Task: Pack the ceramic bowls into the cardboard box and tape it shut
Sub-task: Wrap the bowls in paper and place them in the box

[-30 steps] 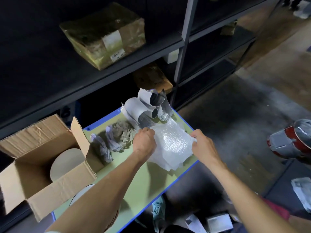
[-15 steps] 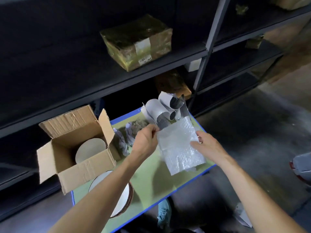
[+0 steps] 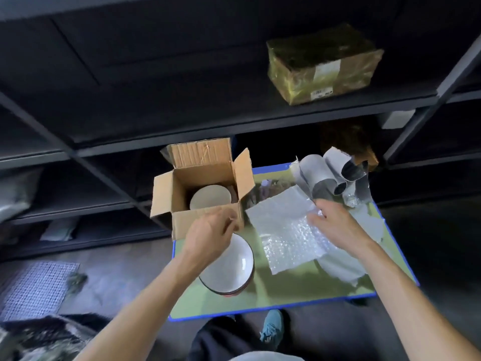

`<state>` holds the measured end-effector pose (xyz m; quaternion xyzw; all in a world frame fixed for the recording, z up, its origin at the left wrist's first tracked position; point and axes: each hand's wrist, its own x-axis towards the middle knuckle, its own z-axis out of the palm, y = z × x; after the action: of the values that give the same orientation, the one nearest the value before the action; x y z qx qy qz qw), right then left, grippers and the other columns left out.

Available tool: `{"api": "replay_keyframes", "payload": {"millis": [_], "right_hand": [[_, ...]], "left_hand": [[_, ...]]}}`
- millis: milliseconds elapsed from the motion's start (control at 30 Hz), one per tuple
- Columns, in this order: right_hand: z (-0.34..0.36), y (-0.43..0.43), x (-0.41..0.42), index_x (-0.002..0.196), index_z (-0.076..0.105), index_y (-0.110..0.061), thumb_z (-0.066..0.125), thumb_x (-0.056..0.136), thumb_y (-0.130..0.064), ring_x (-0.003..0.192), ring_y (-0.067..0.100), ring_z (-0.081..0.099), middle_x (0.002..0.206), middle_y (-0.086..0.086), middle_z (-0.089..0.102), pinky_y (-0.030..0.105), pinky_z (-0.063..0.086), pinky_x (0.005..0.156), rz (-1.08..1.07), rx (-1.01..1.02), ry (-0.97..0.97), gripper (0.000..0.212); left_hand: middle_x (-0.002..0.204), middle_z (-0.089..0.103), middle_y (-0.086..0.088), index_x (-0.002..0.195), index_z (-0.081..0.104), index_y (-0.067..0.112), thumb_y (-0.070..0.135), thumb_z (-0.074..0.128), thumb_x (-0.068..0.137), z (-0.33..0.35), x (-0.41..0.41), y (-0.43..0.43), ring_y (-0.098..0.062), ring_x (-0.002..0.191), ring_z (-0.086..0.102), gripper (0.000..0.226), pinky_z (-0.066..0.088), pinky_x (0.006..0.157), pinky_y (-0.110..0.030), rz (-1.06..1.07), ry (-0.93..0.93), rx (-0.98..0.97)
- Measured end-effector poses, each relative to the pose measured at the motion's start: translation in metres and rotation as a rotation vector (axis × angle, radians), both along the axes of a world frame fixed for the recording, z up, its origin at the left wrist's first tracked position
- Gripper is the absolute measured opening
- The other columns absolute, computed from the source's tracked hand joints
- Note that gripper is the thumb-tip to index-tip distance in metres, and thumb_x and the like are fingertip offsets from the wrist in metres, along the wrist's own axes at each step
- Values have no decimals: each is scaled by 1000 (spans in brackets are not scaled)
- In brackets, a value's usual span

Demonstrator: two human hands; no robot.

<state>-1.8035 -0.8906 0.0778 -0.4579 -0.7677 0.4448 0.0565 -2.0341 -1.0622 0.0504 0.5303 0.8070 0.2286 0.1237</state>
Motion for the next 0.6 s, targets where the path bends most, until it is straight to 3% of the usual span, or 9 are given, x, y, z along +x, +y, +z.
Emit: {"api": "replay_keyframes", "payload": {"millis": [200, 367, 500, 600], "right_hand": [[-7, -8, -20, 93, 62, -20, 49, 92, -22, 70, 25, 54, 90, 9, 65, 34, 39, 64, 102, -49, -19, 13], [-11, -15, -27, 91, 61, -20, 50, 92, -24, 66, 19, 49, 91, 15, 65, 33, 37, 62, 117, -54, -41, 12], [-8, -20, -30, 92, 62, -20, 48, 94, -22, 68, 18, 50, 89, 12, 66, 33, 38, 63, 119, -52, -30, 14], [-7, -20, -31, 94, 61, -14, 47, 94, -22, 65, 18, 47, 90, 16, 64, 33, 37, 62, 105, -36, -48, 16]], "left_hand": [[109, 58, 11, 114, 60, 26, 27, 61, 94, -16, -7, -55, -22, 81, 62, 20, 47, 57, -35, 101, 106, -98], [106, 56, 9, 116, 51, 28, 26, 61, 91, -25, -7, -61, -23, 76, 57, 27, 47, 62, -36, 160, 80, -192], [106, 63, 2, 117, 56, 21, 22, 56, 95, -29, -12, -55, -28, 80, 60, 22, 38, 61, -32, 158, 94, -243], [105, 67, -1, 118, 58, 19, 20, 57, 95, -29, -18, -53, -29, 86, 62, 23, 39, 63, -33, 121, 84, -276]]}}
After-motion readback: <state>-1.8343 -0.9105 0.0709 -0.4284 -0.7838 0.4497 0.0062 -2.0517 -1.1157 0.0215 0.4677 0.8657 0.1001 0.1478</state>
